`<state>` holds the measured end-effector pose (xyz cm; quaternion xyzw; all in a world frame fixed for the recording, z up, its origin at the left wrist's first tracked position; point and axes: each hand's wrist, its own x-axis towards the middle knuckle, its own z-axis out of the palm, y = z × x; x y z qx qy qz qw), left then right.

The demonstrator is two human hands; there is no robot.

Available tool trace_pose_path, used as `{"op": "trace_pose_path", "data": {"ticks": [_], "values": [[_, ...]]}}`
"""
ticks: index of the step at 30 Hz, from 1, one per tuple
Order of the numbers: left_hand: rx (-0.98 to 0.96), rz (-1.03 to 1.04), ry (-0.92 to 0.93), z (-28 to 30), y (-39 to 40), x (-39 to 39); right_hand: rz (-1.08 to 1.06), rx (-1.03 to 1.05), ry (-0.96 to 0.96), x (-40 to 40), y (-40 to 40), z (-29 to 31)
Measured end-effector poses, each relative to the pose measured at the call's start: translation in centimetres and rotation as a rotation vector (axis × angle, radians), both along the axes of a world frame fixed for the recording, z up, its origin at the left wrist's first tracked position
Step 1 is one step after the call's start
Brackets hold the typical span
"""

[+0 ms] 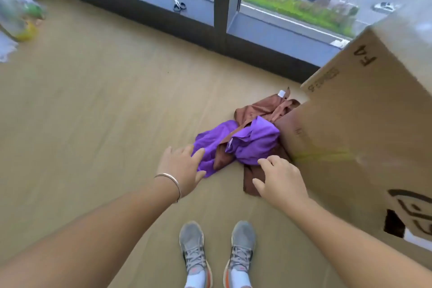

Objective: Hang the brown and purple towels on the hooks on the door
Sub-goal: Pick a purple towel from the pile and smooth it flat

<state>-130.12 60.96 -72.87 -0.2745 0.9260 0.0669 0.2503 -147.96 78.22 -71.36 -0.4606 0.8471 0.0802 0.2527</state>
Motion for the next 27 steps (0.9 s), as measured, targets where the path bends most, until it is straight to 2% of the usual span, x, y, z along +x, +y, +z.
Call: {"op": "trace_pose_path", "data": {"ticks": [8,16,19,22,24,27], "values": [[0.055,0.13,-0.066,-22.7,3.0,4.2,0.139,-0.007,-0.083,3.5,1.0,-21.7],[-0.023,0.299,0.016,-39.2,-0.3,5.3,0.336,-0.212,-0.141,6.7,-4.2,-37.3],[-0.019,0.395,-0.016,-43.1,-2.7,5.1,0.404,-0.237,-0.114,7.1,-6.7,-41.1],[0.026,0.384,-0.012,-45.1,-3.5,5.4,0.425,-0.193,-0.101,7.4,-7.9,-42.8],[0.055,0.428,0.036,-44.1,-3.3,5.9,0.421,-0.156,-0.094,7.3,-8.1,-41.8],[0.104,0.52,0.162,-39.4,-3.0,7.4,0.396,-0.128,-0.083,7.7,-7.9,-37.7]]}}
